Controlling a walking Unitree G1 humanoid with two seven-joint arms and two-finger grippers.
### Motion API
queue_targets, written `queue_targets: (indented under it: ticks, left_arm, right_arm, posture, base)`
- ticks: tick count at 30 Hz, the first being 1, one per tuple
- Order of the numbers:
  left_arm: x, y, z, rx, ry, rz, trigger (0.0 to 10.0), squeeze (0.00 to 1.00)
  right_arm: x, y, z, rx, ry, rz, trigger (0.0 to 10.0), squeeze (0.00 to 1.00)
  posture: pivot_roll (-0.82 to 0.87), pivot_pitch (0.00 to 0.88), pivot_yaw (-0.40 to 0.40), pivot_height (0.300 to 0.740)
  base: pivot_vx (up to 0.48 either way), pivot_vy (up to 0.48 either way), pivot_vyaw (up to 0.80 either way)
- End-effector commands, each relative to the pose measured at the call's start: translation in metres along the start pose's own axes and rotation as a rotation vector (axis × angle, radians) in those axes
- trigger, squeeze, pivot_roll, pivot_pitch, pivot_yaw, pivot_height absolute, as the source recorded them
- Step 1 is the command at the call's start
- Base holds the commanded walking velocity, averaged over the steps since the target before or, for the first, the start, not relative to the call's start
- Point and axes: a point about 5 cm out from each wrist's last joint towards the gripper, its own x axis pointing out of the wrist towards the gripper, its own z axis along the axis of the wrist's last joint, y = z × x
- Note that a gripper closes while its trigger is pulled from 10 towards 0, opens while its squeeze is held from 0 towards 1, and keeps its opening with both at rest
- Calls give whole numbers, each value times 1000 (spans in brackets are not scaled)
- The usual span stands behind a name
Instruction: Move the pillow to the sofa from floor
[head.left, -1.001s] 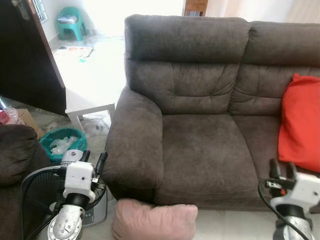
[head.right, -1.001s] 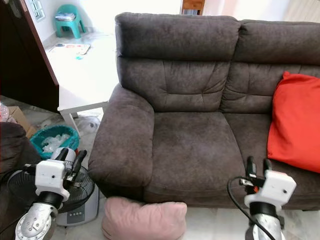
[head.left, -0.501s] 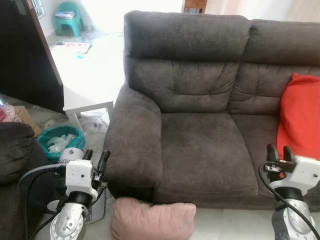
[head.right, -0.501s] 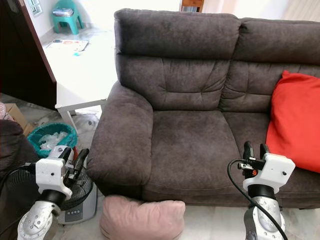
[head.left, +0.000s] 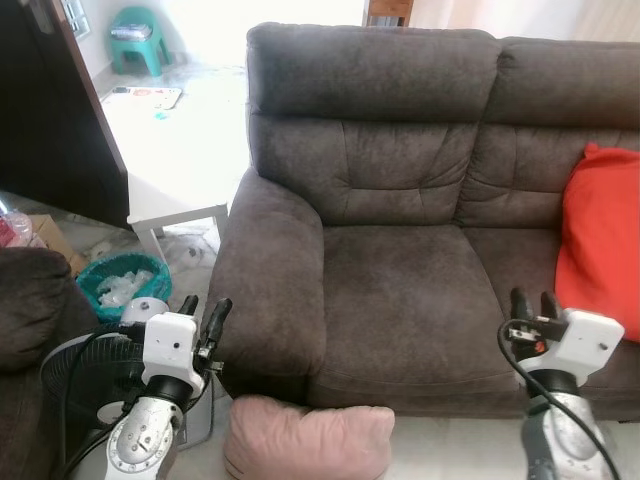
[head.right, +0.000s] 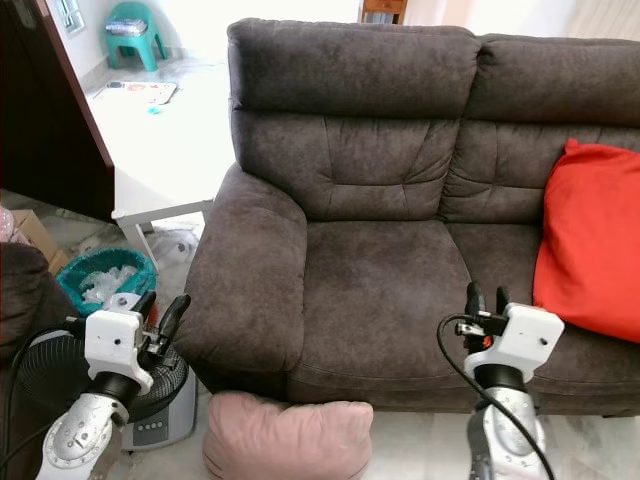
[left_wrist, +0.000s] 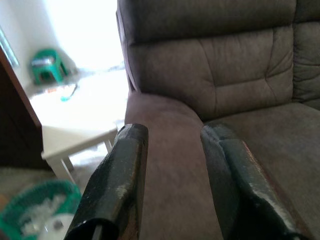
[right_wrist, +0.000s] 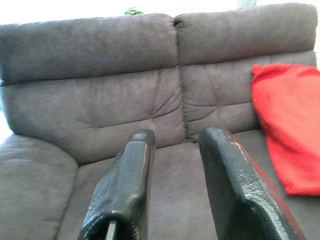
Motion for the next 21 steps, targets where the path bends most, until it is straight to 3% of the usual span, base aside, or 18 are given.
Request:
queue_targets:
  ticks: [1, 7, 21]
  left_arm:
    - [1, 1, -3, -13, 21, -4, 10000, 0]
    - [6, -4, -3, -21, 16, -34, 10000, 0]
    - [3, -9, -6, -37, 17, -25, 10000, 0]
  right_arm:
    - [-2, -1, -1, -6, -1, -6, 10000, 0]
    - [-4, -4, -2, -3, -6, -27, 10000, 0]
    - [0, 4, 3, -49, -3, 38, 10000, 0]
  posture:
    - [183, 0, -1, 740]
    - [164, 0, 12, 740]
    - [165, 0, -21, 740]
  base:
    - [0, 0, 0]
    - [0, 0, 0]
    - [0, 0, 0]
